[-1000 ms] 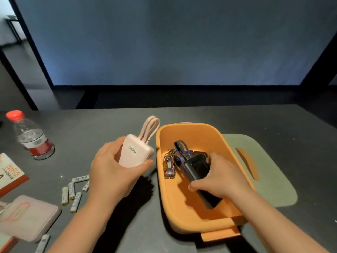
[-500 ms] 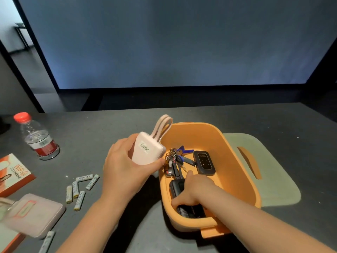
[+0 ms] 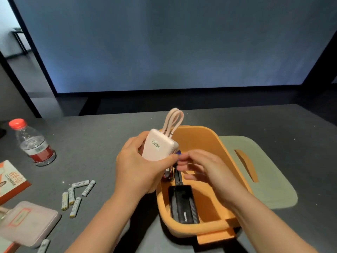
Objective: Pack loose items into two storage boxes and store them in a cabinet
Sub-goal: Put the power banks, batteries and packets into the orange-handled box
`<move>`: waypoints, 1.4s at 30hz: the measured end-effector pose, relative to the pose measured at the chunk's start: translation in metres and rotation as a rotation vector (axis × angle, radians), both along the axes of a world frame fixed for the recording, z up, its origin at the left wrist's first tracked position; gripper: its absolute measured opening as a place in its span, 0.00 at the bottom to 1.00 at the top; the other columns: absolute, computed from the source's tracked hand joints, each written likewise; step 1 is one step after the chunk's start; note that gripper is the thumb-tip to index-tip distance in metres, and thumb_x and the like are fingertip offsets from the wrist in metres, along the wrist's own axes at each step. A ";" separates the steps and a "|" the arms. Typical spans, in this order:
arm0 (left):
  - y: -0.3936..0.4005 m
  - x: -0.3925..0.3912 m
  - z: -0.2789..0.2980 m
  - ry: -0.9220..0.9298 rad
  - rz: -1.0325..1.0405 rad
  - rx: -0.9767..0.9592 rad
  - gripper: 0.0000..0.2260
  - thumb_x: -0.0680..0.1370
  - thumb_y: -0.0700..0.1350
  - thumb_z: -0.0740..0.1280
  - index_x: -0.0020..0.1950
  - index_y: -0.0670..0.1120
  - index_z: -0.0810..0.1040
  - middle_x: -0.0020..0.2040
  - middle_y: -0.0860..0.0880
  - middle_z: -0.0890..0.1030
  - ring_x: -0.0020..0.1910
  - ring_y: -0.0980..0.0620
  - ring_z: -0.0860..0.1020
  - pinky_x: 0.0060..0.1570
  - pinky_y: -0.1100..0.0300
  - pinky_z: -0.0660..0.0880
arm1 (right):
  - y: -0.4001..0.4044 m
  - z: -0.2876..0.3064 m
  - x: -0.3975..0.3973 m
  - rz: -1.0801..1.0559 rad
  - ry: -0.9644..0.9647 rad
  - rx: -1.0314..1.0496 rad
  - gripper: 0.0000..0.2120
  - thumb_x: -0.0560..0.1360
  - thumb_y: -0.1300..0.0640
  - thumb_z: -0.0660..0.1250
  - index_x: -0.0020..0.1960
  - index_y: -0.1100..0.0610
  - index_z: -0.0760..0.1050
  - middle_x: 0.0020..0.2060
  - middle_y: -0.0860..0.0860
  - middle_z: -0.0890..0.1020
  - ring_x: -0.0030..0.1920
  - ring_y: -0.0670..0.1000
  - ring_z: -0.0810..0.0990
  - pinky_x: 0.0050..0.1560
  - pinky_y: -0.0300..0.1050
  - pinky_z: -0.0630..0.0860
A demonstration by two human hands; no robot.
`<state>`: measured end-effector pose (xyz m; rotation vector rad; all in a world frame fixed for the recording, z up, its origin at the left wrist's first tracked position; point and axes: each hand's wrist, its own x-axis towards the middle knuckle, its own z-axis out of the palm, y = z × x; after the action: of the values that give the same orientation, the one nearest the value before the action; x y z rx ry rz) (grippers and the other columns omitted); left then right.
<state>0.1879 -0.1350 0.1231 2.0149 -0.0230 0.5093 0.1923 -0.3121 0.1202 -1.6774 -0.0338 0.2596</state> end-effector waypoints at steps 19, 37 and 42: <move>-0.015 0.012 0.017 0.470 -0.255 -0.576 0.10 0.75 0.44 0.68 0.56 0.46 0.81 0.47 0.49 0.85 0.42 0.56 0.83 0.34 0.66 0.77 | -0.006 0.015 -0.006 0.065 -0.125 0.022 0.15 0.75 0.57 0.67 0.61 0.45 0.75 0.54 0.46 0.83 0.53 0.44 0.82 0.48 0.43 0.81; -0.024 -0.004 -0.011 0.219 -0.160 -0.271 0.16 0.73 0.46 0.72 0.59 0.50 0.77 0.52 0.54 0.80 0.49 0.60 0.79 0.52 0.63 0.76 | -0.001 -0.011 0.006 -0.179 -0.187 -0.646 0.38 0.52 0.35 0.70 0.58 0.47 0.65 0.50 0.44 0.71 0.50 0.46 0.73 0.45 0.46 0.76; -0.003 -0.007 -0.049 0.272 -0.109 0.022 0.20 0.77 0.51 0.65 0.68 0.56 0.66 0.65 0.61 0.68 0.67 0.60 0.66 0.63 0.64 0.61 | -0.005 -0.034 0.008 -0.047 0.021 -0.912 0.38 0.56 0.37 0.73 0.59 0.53 0.65 0.52 0.49 0.71 0.50 0.51 0.74 0.41 0.46 0.73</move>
<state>0.1808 -0.1382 0.0740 2.0761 0.0278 0.1646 0.2001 -0.3168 0.0866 -2.5764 0.1638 0.2748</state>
